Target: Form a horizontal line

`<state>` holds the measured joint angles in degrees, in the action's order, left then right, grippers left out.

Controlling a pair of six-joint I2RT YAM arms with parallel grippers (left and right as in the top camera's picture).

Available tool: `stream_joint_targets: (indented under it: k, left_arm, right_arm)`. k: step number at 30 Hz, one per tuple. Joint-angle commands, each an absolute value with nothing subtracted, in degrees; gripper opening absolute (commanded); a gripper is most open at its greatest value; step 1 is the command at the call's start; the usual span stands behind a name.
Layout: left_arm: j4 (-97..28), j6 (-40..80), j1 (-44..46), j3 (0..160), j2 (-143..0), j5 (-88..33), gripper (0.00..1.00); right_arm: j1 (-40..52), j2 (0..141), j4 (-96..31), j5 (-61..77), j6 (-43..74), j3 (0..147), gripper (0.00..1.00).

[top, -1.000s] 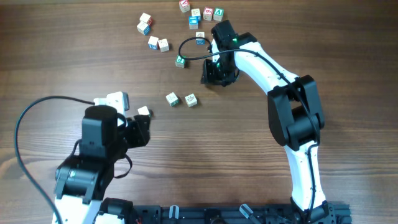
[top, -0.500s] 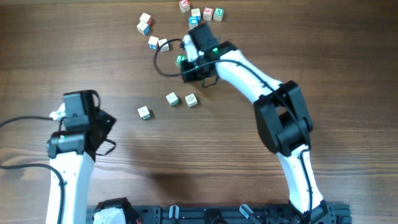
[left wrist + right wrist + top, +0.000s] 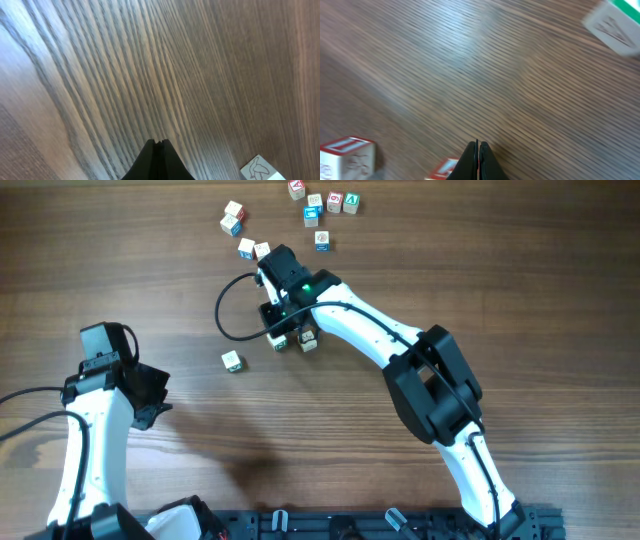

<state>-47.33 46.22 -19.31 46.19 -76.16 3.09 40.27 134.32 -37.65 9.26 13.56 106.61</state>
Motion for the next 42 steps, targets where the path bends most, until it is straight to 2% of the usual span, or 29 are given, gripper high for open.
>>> stream_joint_targets:
  k: [1,12,16,19,27,42]
  left_arm:
    - [-46.4,45.4,-19.7,46.4,-78.4,-0.4,0.04]
    - [-41.5,40.2,-19.6,46.4,-83.3,-8.1,0.04]
    - [-38.9,30.3,-19.6,46.4,-86.1,-19.0,0.04]
    - [-39.1,25.6,-19.6,46.4,-88.1,-19.9,0.04]
    - [-36.1,23.7,-17.5,46.4,-92.6,-26.1,0.04]
    - [-26.9,24.1,-11.7,46.4,-96.8,-28.1,0.04]
  right_arm:
    - [39.9,133.6,-39.6,7.2,14.2,106.3,0.05]
    - [39.9,133.6,-42.7,10.9,15.7,106.3,0.04]
    - [39.9,133.6,-44.0,12.3,16.3,106.3,0.05]
    - [39.9,133.6,-44.3,13.8,16.7,106.3,0.04]
    - [39.9,133.6,-44.6,16.6,16.6,106.3,0.04]
    - [39.9,133.6,-46.1,20.0,12.2,106.3,0.04]
